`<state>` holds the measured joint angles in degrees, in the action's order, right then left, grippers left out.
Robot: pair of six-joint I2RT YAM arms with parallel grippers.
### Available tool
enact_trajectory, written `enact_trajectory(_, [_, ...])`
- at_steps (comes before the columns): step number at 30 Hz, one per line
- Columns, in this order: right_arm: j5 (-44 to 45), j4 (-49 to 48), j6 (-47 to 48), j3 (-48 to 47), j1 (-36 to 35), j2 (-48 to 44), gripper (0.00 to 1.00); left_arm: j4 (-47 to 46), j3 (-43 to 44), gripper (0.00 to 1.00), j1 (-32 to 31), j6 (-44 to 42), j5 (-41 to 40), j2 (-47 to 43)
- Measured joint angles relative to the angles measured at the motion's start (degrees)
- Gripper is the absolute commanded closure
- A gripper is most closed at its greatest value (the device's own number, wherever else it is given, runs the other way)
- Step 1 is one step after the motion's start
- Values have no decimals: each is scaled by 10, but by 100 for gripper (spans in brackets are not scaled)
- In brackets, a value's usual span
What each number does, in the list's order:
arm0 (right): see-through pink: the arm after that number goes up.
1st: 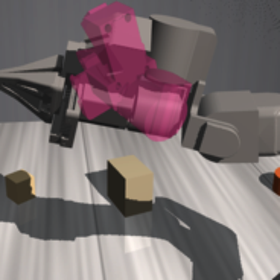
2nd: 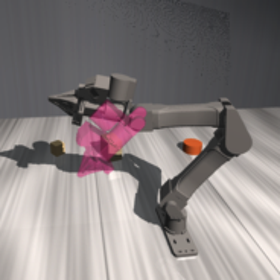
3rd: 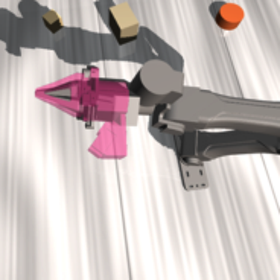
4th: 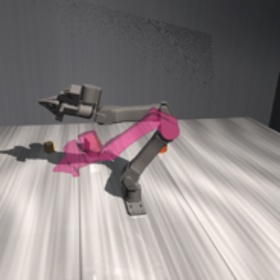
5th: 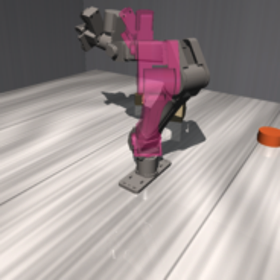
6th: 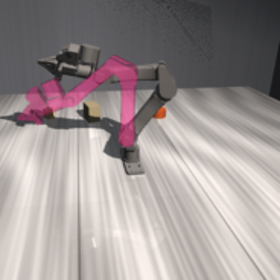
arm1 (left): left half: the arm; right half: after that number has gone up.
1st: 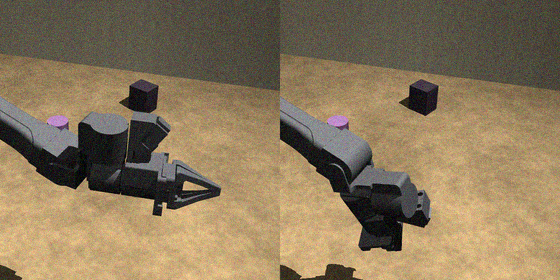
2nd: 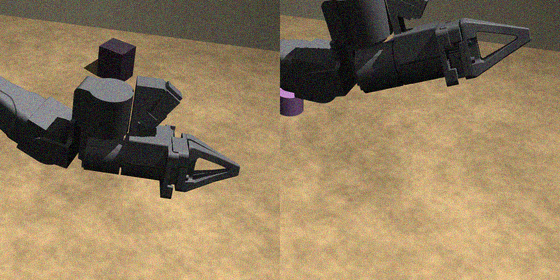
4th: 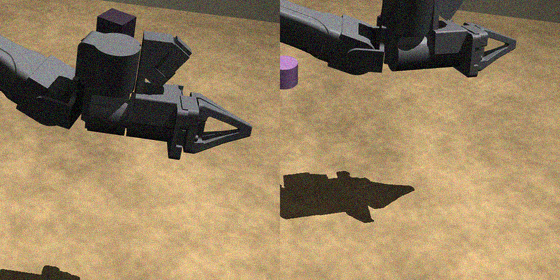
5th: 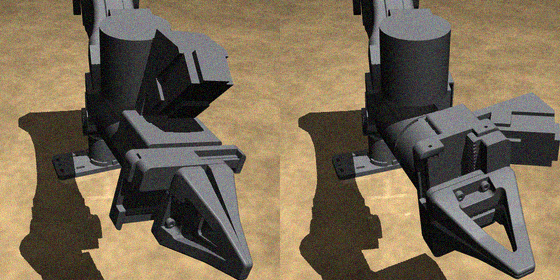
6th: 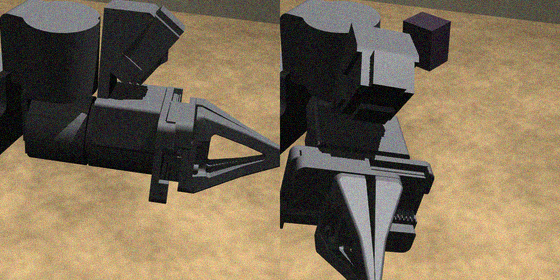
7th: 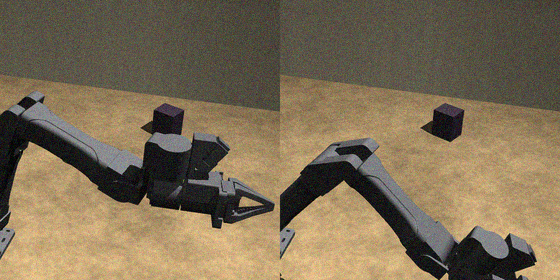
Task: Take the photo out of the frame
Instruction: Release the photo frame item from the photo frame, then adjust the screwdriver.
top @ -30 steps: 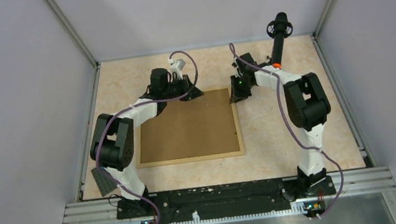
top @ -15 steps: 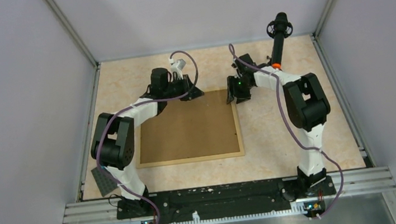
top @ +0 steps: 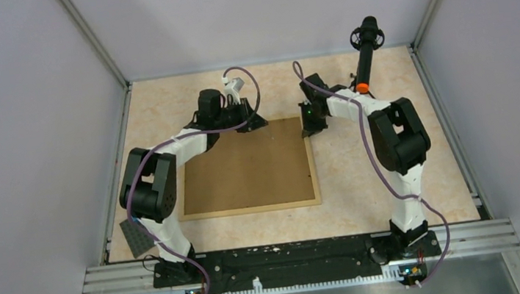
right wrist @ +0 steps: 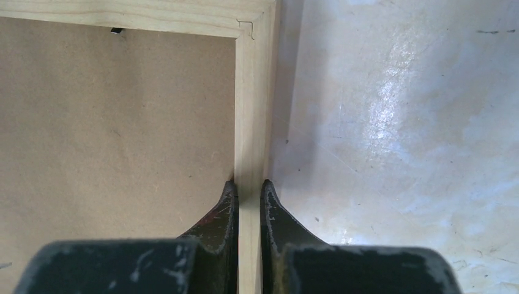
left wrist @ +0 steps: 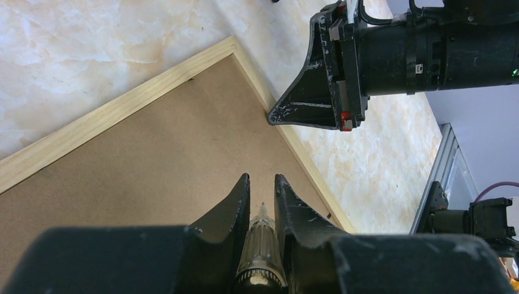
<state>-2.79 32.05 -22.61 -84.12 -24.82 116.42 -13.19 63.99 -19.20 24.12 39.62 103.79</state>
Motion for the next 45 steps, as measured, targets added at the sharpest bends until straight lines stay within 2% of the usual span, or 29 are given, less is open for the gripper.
enact_trajectory(16, [-122, -27, -26, -44, 63, 44, 99, -30, 0, 100, 23, 43, 52, 21])
enact_trajectory(20, [-144, -40, -38, -44, 68, 46, 32, -27, 0, 100, 26, 46, 57, 22])
enact_trajectory(21, [-154, -48, -43, -43, 68, 46, 24, -27, 0, 100, 27, 50, 58, 22])
enact_trajectory(23, [-171, -82, -43, -32, 68, 35, 20, -30, 0, 100, 27, 61, 60, 22])
enact_trajectory(30, [-246, -154, 28, 24, 66, -82, 21, -39, -13, 100, 28, 96, 69, 14])
enact_trajectory(37, [-329, -196, 153, 97, 19, -203, 29, -67, -35, 100, 28, 150, 83, -12])
enact_trajectory(45, [-316, -193, 245, 140, -85, -213, 37, -116, -63, 100, 25, 201, 108, -35])
